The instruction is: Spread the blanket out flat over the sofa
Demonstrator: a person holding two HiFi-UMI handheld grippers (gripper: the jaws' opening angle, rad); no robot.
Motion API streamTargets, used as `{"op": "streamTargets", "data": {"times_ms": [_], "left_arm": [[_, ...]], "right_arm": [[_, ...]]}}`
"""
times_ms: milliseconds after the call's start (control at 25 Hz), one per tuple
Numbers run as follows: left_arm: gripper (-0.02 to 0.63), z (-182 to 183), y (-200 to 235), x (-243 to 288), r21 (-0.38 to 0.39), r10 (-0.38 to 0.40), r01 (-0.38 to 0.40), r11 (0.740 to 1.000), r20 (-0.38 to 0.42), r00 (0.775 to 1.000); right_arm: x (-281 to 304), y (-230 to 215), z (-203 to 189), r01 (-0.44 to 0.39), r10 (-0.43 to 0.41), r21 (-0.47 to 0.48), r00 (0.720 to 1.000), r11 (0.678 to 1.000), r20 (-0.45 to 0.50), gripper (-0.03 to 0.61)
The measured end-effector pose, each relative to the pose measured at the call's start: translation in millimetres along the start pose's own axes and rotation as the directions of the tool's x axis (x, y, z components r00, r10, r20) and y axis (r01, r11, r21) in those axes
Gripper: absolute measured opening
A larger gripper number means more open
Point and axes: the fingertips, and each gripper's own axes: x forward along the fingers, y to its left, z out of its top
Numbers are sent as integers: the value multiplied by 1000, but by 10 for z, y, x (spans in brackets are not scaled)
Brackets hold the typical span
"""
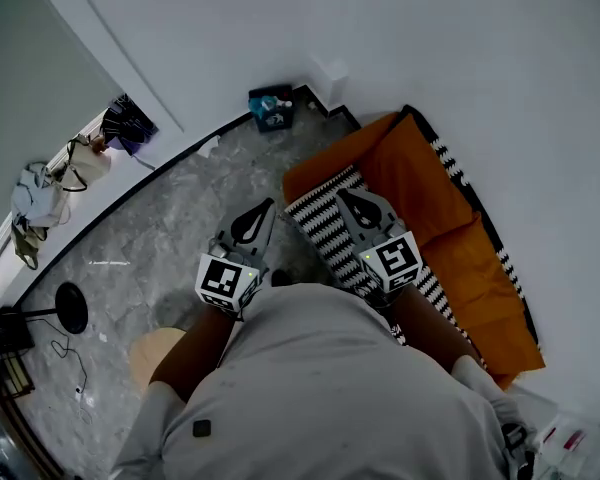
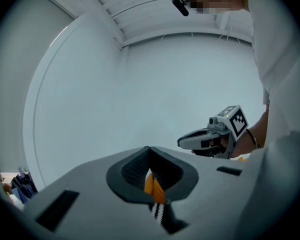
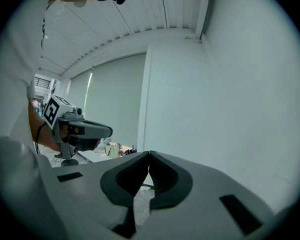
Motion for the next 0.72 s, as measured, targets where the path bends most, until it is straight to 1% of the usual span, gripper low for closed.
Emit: {"op": "streamTargets", "data": {"times_ms": [120, 360, 480, 600, 720], "left_arm": [[9, 46, -344, 74, -1, -3, 3, 1000, 3, 1000], [9, 86, -1036, 120, -6, 19, -19, 1000, 15, 1000], [9, 108, -1371, 144, 4, 36, -36, 999, 22, 999], [9, 140, -1633, 97, -5, 58, -58, 998, 27, 998], [9, 149, -1933, 13, -7, 57, -57, 998, 34, 998]], "right_arm": [[-399, -147, -28, 6, -6, 0, 1000, 1000, 10, 28], [-1218, -311, -177, 9, -9, 7, 1000, 1000, 15, 28], [-1585, -344, -279, -1, 1, 11, 1000, 1000, 17, 28], [-1870, -325, -314, -19, 19, 9, 999, 1000, 27, 28], [-2162, -276, -348, -30, 30, 9, 999, 1000, 36, 27]]}}
